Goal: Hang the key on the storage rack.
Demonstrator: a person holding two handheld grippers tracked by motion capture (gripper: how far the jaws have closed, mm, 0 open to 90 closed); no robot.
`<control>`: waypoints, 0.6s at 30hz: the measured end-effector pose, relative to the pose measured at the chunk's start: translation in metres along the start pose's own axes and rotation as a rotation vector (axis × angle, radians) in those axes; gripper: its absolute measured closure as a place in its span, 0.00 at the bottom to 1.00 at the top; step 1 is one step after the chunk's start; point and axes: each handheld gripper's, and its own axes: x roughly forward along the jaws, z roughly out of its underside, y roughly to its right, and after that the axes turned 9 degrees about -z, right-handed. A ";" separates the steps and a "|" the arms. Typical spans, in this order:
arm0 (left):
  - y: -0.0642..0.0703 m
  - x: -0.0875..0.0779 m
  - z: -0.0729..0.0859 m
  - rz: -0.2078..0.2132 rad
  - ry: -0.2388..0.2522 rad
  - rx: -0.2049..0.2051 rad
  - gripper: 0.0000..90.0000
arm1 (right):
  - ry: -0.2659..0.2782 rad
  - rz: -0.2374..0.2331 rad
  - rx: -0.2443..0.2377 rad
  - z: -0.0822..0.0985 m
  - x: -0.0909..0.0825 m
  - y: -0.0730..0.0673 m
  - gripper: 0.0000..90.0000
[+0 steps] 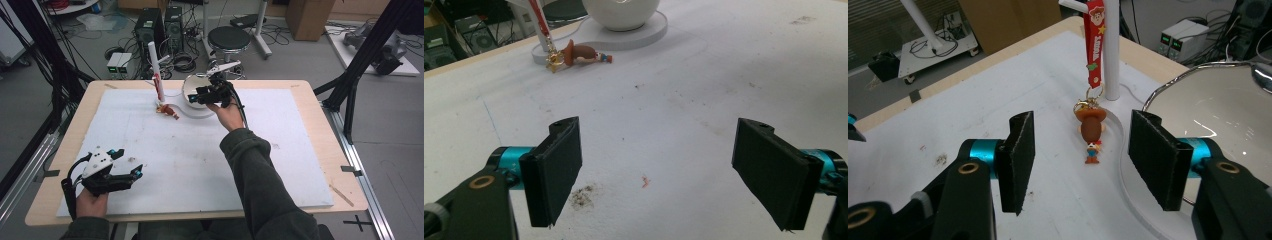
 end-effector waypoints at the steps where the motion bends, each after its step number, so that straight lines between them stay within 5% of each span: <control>1: 0.000 0.000 0.000 -0.001 0.000 -0.002 0.23 | 0.006 -0.001 0.000 0.001 -0.002 0.000 0.48; 7: 0.001 0.000 0.000 0.000 -0.002 -0.002 0.23 | 0.052 -0.013 0.027 0.011 -0.015 0.000 0.45; 18: 0.001 0.001 0.001 -0.001 -0.007 -0.008 0.23 | 0.038 0.002 0.020 0.032 -0.036 0.000 0.38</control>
